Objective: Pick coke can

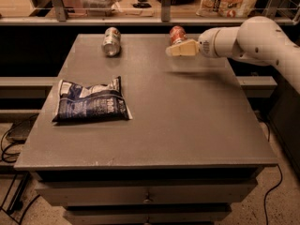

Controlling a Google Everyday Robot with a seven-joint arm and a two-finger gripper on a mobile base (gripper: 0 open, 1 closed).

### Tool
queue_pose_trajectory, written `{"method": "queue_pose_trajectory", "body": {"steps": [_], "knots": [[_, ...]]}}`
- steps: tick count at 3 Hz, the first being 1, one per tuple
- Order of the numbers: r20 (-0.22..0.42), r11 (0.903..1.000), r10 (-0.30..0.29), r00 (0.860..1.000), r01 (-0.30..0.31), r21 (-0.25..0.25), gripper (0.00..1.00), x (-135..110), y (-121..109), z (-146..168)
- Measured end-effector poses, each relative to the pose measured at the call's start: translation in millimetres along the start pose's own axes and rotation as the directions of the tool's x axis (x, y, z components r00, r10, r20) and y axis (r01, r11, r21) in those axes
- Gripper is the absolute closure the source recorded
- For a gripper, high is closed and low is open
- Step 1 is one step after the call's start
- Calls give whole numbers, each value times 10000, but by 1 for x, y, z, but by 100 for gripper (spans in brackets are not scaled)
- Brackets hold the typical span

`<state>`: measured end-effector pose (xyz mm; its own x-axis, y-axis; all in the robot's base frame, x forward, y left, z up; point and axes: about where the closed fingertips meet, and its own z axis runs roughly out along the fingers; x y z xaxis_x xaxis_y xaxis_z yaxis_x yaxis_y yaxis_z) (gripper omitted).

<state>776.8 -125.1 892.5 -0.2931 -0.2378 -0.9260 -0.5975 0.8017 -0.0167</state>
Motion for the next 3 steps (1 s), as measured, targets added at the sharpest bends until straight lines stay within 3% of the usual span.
{"method": "queue_pose_trajectory", "body": {"steps": [2,3], "knots": [[418,9980,595,9974,-603,190,0,4,-14,37],[541,9959,844,9950,-860,289,16,4,-23,53]]}}
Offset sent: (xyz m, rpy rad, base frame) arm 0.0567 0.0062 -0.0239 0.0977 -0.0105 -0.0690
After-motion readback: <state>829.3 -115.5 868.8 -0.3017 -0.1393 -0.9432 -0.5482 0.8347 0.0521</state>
